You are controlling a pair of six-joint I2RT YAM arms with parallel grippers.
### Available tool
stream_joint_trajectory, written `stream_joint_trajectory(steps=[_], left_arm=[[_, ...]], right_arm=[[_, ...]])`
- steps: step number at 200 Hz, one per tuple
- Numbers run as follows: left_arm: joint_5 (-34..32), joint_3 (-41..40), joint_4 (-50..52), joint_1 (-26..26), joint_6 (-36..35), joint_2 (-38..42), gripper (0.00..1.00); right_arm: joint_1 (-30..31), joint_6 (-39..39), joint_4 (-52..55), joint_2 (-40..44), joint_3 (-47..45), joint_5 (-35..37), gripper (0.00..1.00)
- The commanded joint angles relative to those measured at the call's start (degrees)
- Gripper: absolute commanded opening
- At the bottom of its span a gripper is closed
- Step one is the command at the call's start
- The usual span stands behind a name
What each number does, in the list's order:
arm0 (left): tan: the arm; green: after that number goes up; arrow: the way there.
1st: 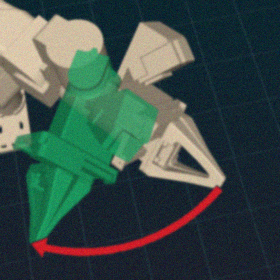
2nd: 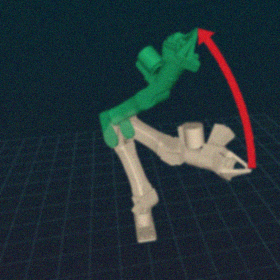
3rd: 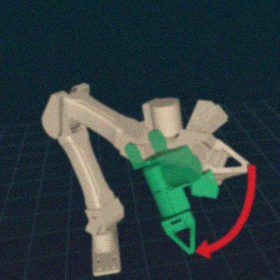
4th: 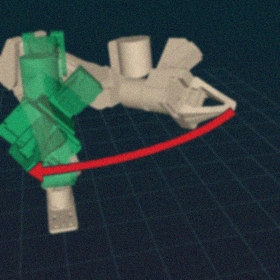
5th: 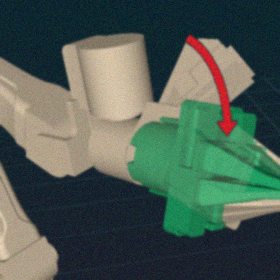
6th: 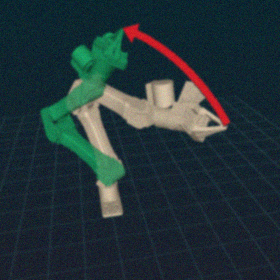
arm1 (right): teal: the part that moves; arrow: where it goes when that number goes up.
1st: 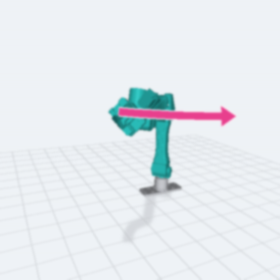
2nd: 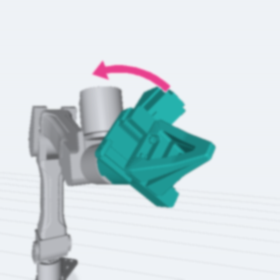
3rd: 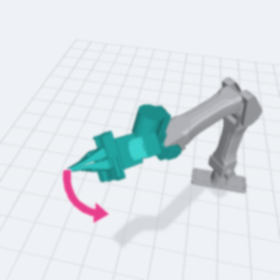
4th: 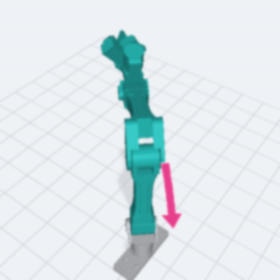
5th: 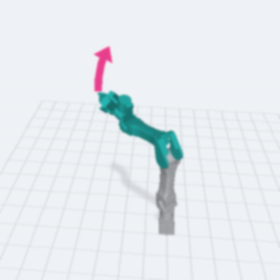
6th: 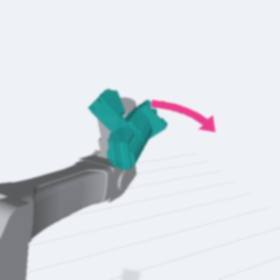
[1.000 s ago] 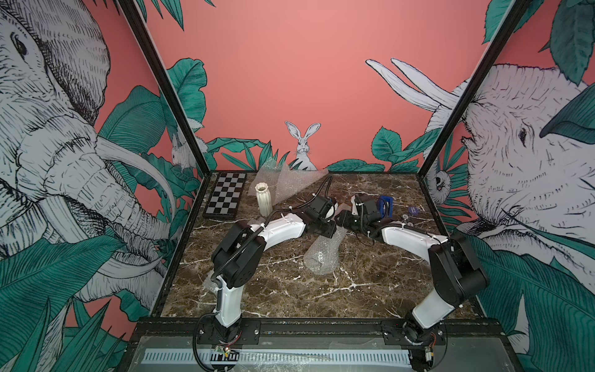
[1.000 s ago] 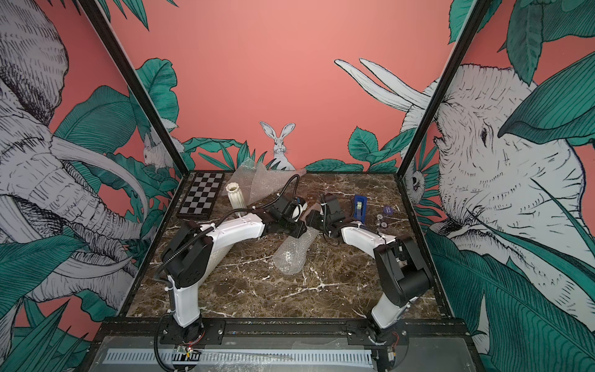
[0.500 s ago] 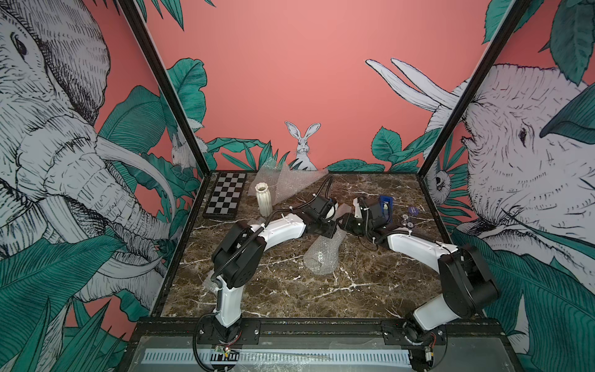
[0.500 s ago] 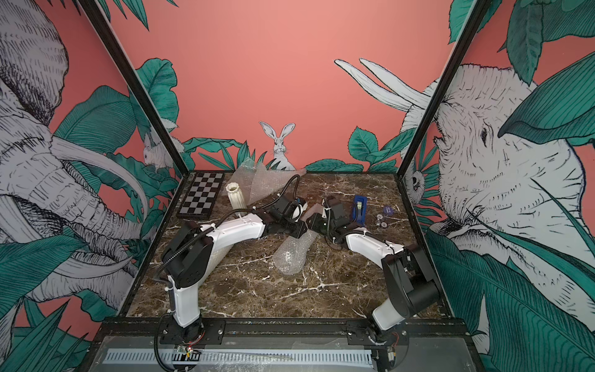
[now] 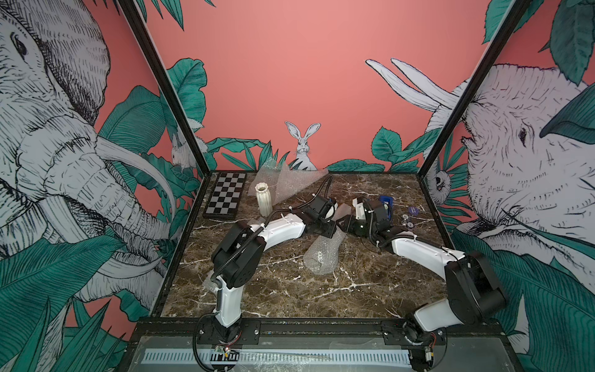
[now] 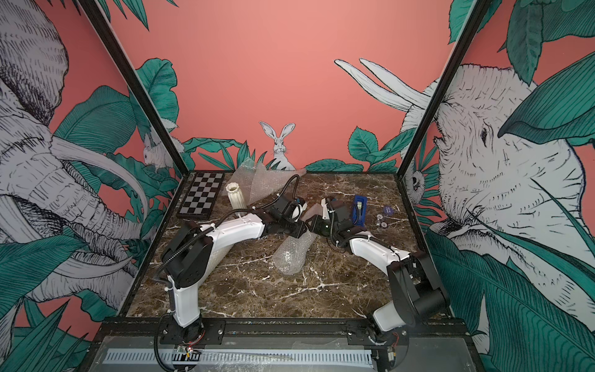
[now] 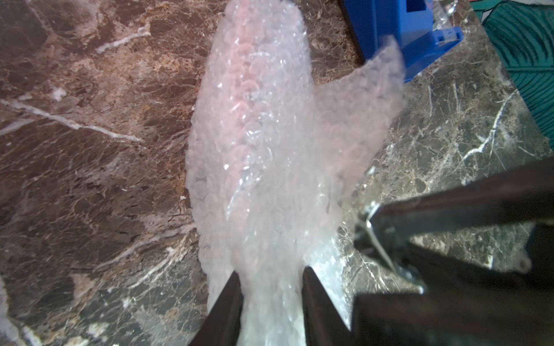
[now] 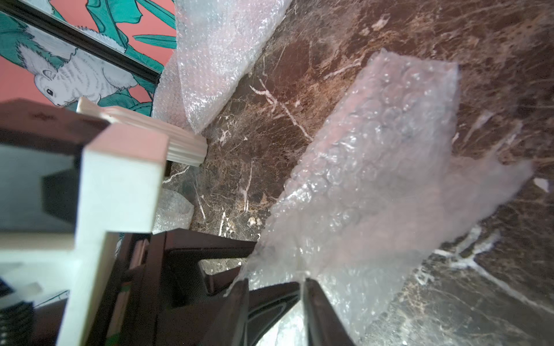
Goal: Wrap vases in bubble wrap
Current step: Stick the tape on the bubble wrap.
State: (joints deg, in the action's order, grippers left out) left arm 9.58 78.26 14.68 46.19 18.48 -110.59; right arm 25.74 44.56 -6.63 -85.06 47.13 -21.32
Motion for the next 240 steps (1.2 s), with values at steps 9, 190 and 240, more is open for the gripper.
stream_joint_trajectory(steps=[9, 190, 240], left_arm=[[1.5, -3.2, 8.5, 0.6, 0.3, -1.9, 0.33], [2.3, -3.3, 9.0, 0.6, -0.7, -1.3, 0.33], [3.1, -3.2, 8.1, 0.4, -0.5, -0.1, 0.36]], right_arm=[[-0.5, -0.4, -2.5, -0.2, 0.0, -2.3, 0.24], [-3.8, -13.0, 13.1, -11.3, 10.7, -5.3, 0.0], [-4.6, -15.7, 16.7, -13.7, 12.5, -5.2, 0.0]])
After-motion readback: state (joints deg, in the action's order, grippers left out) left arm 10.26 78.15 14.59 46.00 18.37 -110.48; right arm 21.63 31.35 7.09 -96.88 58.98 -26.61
